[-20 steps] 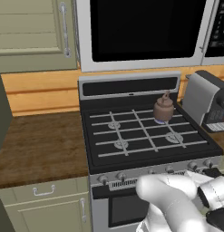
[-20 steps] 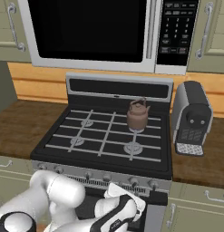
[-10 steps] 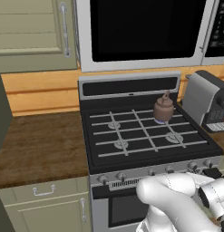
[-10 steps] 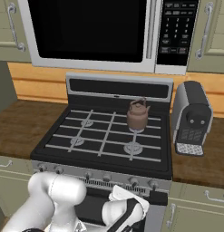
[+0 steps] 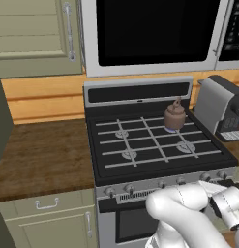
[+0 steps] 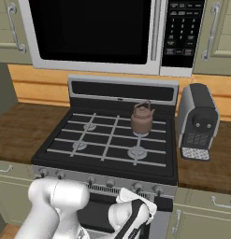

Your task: Turn off the rear right burner of the stove.

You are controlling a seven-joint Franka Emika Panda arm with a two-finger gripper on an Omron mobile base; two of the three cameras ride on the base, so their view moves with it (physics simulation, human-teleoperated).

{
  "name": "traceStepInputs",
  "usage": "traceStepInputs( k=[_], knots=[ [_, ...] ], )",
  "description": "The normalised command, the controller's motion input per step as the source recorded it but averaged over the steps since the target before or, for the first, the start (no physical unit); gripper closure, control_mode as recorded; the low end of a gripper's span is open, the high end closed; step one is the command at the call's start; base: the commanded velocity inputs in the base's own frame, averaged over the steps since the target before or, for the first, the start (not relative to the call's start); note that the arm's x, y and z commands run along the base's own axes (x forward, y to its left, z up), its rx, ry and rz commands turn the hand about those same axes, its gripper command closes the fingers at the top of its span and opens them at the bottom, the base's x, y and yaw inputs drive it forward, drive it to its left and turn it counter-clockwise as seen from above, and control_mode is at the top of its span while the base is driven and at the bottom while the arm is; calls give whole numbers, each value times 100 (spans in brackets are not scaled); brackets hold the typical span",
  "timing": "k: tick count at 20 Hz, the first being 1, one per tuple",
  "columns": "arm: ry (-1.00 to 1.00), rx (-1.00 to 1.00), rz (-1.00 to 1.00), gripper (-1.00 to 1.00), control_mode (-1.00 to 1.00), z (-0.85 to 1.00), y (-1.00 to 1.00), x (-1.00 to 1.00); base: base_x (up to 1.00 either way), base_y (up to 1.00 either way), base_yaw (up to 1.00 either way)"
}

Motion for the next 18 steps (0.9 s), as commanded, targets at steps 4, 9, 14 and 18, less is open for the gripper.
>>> traceStepInputs(
  k=[4, 9, 14, 18],
  knots=[
    [0, 0, 0, -100, -100, 0, 6, 0, 0, 0, 0],
    [-1, 0, 0, -100, -100, 17, 0, 0, 0, 0, 0],
    [0, 0, 0, 100, -100, 3, 0, 0, 0, 0, 0],
    [0, 0, 0, 100, -100, 0, 0, 0, 0, 0, 0]
  ],
)
